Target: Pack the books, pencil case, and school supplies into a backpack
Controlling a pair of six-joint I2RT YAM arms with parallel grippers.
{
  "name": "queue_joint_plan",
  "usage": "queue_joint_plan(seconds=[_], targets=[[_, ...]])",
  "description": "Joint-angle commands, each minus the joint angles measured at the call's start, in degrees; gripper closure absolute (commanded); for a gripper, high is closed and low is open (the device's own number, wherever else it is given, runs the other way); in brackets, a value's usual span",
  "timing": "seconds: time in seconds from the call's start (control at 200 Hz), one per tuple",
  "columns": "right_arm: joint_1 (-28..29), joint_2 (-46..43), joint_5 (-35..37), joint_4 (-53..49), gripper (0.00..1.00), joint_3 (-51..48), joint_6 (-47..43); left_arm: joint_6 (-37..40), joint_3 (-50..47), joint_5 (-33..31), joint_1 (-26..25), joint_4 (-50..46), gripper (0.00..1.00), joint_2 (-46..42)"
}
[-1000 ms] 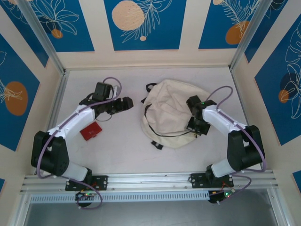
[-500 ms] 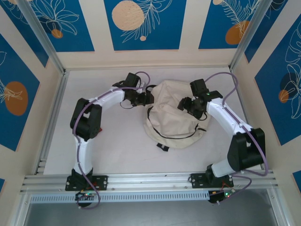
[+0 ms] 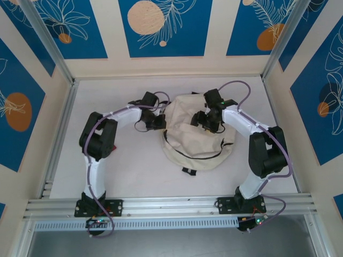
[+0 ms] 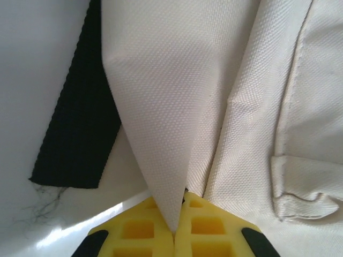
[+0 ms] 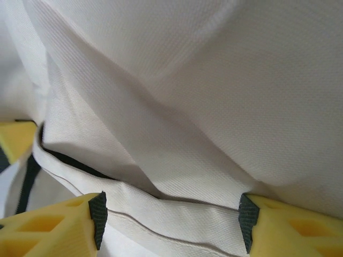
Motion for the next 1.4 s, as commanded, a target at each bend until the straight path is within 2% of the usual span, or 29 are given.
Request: queue_joint_plan(seconds=[0.0, 0.09, 0.15, 0.215, 0.255, 0.335, 0.41, 0.515, 0.66, 0.855, 1.035, 1.185, 1.395], targets=[[5.80, 2.38, -8.90, 2.53, 0.32, -1.84, 1.91, -0.33, -9.22, -4.61, 3.22, -3.22, 1.00, -8.45], [8.88, 1.32, -10.72, 3.97, 0.33, -1.57, 3.54, 0.67, -13.97, -6.37, 5.02, -3.96, 0.98, -13.91], [9.49, -0.37, -10.86, 4.18, 0.33, -0.86, 4.30, 1.90, -14.60, -7.80, 5.35, -5.51, 0.83, -16.74], [8.89, -3.20, -9.96, 3.95, 0.32, -0.40, 4.89, 2.43, -13.59, -9.58, 5.38, -7.50, 0.60, -19.28], [7.74, -5.59, -9.14, 3.83, 0.32, -0.62, 5.10, 2.49, -12.49, -10.56, 5.30, -8.53, 0.52, -20.67], [4.15, -10.42, -9.27, 4.70, 0.30, -2.30, 5.45, 1.87, -10.08, -12.87, 4.52, -9.97, 0.44, -23.71], [-0.39, -14.12, -10.52, 6.36, 0.28, -5.33, 5.37, 0.96, -7.66, -16.27, 2.33, -10.88, 0.41, -26.00], [-7.12, -15.72, -14.14, 6.87, 0.28, -8.48, 4.33, -0.65, -4.30, -20.41, -2.41, -10.96, 0.41, -26.71], [-14.17, -15.79, -20.59, 10.89, 0.29, -13.33, 3.66, -3.15, 0.54, -21.76, -10.72, -8.43, 0.43, -22.93], [-17.92, -14.82, -26.09, 13.17, 0.32, -16.49, 2.95, -3.92, 10.94, -21.33, -19.71, -9.08, 0.45, -11.45], [-19.90, -14.68, -27.48, 14.26, 0.33, -19.20, 3.52, -3.79, 19.15, -17.94, -23.52, -9.53, 0.44, -2.53], [-20.69, -14.93, -28.35, 15.26, 0.34, -20.60, 3.99, -3.92, 23.64, -16.60, -24.33, -10.06, 0.45, 2.58], [-20.96, -15.05, -28.79, 15.37, 0.34, -21.34, 3.96, -3.87, 26.30, -17.17, -24.34, -12.89, 0.63, 6.87]])
